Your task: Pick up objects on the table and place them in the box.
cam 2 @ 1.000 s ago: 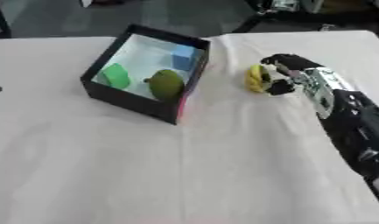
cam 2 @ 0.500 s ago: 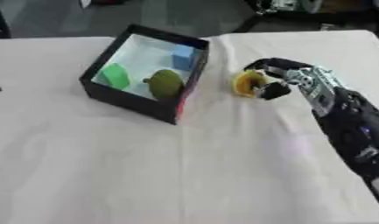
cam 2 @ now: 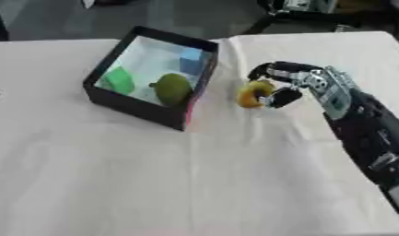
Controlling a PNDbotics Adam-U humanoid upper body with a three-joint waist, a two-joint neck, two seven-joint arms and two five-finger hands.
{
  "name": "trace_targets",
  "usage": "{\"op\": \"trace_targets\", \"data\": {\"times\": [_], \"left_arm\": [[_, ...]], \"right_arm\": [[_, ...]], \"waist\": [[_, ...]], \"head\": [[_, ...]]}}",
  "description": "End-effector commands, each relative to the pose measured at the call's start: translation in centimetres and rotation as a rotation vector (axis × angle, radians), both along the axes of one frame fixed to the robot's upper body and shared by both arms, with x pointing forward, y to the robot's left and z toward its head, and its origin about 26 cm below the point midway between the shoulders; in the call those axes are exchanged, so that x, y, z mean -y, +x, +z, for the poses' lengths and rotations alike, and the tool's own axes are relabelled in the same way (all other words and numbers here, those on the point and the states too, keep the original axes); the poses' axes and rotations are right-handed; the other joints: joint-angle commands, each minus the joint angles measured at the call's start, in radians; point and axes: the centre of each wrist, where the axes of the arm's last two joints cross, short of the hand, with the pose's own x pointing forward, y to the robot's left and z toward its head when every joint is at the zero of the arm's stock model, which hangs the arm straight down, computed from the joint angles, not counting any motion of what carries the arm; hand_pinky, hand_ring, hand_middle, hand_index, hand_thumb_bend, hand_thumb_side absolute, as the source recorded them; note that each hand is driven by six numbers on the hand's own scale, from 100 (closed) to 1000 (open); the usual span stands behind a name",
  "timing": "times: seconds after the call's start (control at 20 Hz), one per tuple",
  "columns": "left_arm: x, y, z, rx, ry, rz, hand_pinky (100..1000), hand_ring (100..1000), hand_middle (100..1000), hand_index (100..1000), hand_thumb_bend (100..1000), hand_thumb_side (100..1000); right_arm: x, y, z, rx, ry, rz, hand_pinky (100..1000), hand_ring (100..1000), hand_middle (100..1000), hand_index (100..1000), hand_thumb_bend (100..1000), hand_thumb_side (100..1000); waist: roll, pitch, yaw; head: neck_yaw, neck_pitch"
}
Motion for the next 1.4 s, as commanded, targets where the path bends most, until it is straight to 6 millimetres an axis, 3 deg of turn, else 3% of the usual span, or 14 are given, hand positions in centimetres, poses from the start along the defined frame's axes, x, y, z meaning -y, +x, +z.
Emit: {"op": "trace_targets", "data": {"times": [0.05, 0.3, 0.5, 0.55, 0.6, 0.65, 0.7, 0.75, 0.95, 1.2, 1.4], "left_arm": [[-0.3, 0.0, 0.8, 0.028, 0.008, 0.005, 683, 584, 620, 856, 100, 986], [-0.3, 0.0, 0.8, 0.028, 0.008, 0.006, 683, 584, 620, 855, 100, 986], [-0.3, 0.0, 0.8, 0.027, 0.009, 0.006, 682, 584, 621, 856, 100, 986], [-0.3, 0.0, 0.8, 0.027, 0.009, 0.006, 682, 584, 620, 855, 100, 986], [-0.3, 0.0, 0.8, 0.027, 0.009, 0.005, 682, 584, 620, 855, 100, 986], [-0.3, 0.0, 0.8, 0.027, 0.008, 0.005, 682, 584, 620, 855, 100, 986], [-0.3, 0.0, 0.8, 0.026, 0.008, 0.004, 682, 584, 620, 855, 100, 986], [-0.3, 0.0, 0.8, 0.026, 0.008, 0.002, 682, 584, 620, 855, 100, 986], [0.0, 0.0, 0.8, 0.029, 0.005, -0.009, 682, 584, 620, 855, 100, 984], [0.6, 0.1, 0.9, 0.032, -0.003, -0.032, 682, 583, 620, 855, 100, 984], [1.4, 0.2, 1.2, 0.042, -0.012, -0.065, 681, 583, 619, 854, 100, 984]], "right_arm": [[0.1, 0.1, 1.8, 0.074, 0.006, -0.001, 884, 863, 714, 222, 100, 232], [-0.4, 0.0, 2.8, 0.170, 0.040, 0.010, 881, 848, 695, 205, 100, 216], [-1.4, -0.2, 4.7, 0.261, 0.097, 0.050, 880, 848, 691, 199, 100, 198], [-1.7, -0.2, 5.3, 0.281, 0.111, 0.063, 880, 848, 692, 198, 100, 279], [-2.0, -0.2, 5.9, 0.299, 0.124, 0.075, 880, 848, 691, 198, 100, 198], [-2.3, -0.1, 6.7, 0.318, 0.136, 0.089, 880, 847, 691, 197, 100, 199], [-2.6, 0.0, 7.3, 0.330, 0.147, 0.099, 880, 846, 691, 197, 100, 345], [-2.9, 0.2, 8.0, 0.341, 0.159, 0.111, 880, 846, 690, 197, 100, 200], [-4.1, 1.1, 10.0, 0.353, 0.212, 0.138, 879, 844, 688, 196, 100, 204], [-5.6, 2.9, 10.5, 0.334, 0.263, 0.122, 878, 844, 687, 198, 100, 210], [-7.2, 4.3, 9.8, 0.346, 0.308, 0.097, 872, 844, 685, 296, 100, 229]], "waist": [[0.006, -0.023, -0.002], [0.006, -0.024, -0.002], [0.005, -0.024, -0.001], [0.005, -0.024, -0.001], [0.005, -0.025, 0.000], [0.004, -0.025, 0.002], [0.004, -0.026, 0.003], [0.004, -0.027, 0.005], [0.004, -0.029, 0.018], [0.007, -0.025, 0.045], [0.009, -0.015, 0.075]], "head": [[-0.002, -0.002], [-0.005, -0.002], [-0.007, -0.002], [-0.007, -0.002], [-0.007, -0.002], [-0.009, -0.002], [-0.009, -0.002], [-0.011, -0.002], [-0.023, -0.002], [-0.050, -0.002], [-0.079, -0.002]]}}
